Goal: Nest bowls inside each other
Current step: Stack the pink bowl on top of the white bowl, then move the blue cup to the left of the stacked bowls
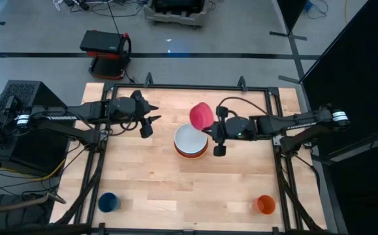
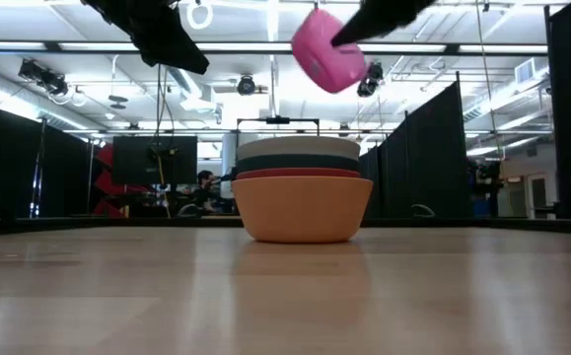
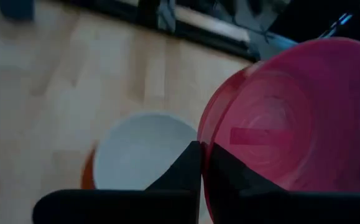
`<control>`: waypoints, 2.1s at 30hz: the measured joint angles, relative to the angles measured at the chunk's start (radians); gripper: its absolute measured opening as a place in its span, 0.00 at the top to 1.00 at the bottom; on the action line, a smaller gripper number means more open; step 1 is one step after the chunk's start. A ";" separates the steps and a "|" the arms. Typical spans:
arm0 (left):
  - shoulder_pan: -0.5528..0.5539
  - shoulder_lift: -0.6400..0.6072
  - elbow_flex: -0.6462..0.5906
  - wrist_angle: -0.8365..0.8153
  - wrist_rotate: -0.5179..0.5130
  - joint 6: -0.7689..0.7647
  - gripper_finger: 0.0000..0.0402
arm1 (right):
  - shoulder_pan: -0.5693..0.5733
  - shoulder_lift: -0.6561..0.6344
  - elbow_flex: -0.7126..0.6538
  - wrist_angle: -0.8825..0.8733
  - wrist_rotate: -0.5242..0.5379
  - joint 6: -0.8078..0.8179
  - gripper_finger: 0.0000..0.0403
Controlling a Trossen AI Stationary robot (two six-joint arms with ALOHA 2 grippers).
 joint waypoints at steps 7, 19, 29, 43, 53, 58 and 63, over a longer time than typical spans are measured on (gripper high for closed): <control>0.000 0.000 0.000 -0.001 0.000 0.003 0.61 | -0.042 0.123 0.019 -0.024 -0.174 -0.062 1.00; 0.000 0.000 0.000 -0.006 0.000 0.003 0.61 | -0.100 0.304 0.077 -0.072 -0.430 -0.064 1.00; 0.000 0.000 0.000 -0.004 0.000 0.002 0.61 | -0.121 0.340 0.082 -0.119 -0.477 0.017 1.00; 0.000 -0.001 0.000 -0.019 -0.001 -0.001 0.61 | -0.120 0.335 0.082 -0.106 -0.425 0.048 0.81; 0.000 -0.016 0.008 -0.107 0.000 0.009 0.61 | -0.120 0.283 0.082 -0.127 -0.383 0.066 0.63; -0.002 -0.072 0.050 -0.223 0.116 -0.022 0.61 | -0.119 0.119 0.082 -0.163 -0.336 0.078 0.61; -0.052 -0.170 0.048 -0.233 0.280 -0.042 0.61 | -0.109 -0.059 0.079 -0.193 -0.330 0.113 0.65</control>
